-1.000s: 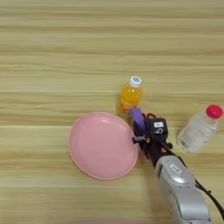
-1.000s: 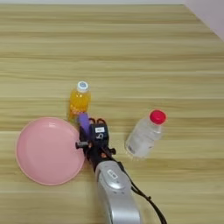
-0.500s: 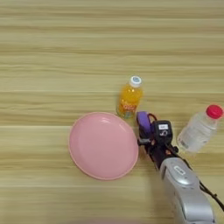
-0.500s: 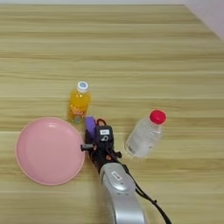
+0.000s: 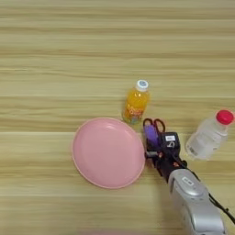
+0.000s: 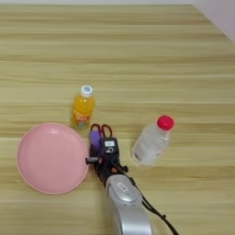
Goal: Move the objects on the table
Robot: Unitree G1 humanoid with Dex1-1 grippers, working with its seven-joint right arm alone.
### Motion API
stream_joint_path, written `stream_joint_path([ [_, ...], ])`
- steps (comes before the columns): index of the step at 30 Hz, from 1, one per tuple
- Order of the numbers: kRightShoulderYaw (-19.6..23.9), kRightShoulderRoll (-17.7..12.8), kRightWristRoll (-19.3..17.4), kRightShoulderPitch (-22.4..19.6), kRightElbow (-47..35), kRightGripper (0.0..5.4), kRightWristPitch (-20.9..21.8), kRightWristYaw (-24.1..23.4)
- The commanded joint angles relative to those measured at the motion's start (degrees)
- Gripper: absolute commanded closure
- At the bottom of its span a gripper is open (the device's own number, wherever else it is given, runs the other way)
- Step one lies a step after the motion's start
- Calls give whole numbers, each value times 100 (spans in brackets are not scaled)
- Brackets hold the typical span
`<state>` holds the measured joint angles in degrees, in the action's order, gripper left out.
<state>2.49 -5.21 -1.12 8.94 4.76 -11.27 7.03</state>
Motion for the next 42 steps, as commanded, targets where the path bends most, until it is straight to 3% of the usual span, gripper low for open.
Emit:
stream_joint_path([
  [1, 54, -136, -13, -313, -119, 398, 39, 23],
  [39, -171, -268, 170, -377, 295, 398, -343, 165],
  [42, -174, -266, 172, -383, 297, 359, -350, 155],
])
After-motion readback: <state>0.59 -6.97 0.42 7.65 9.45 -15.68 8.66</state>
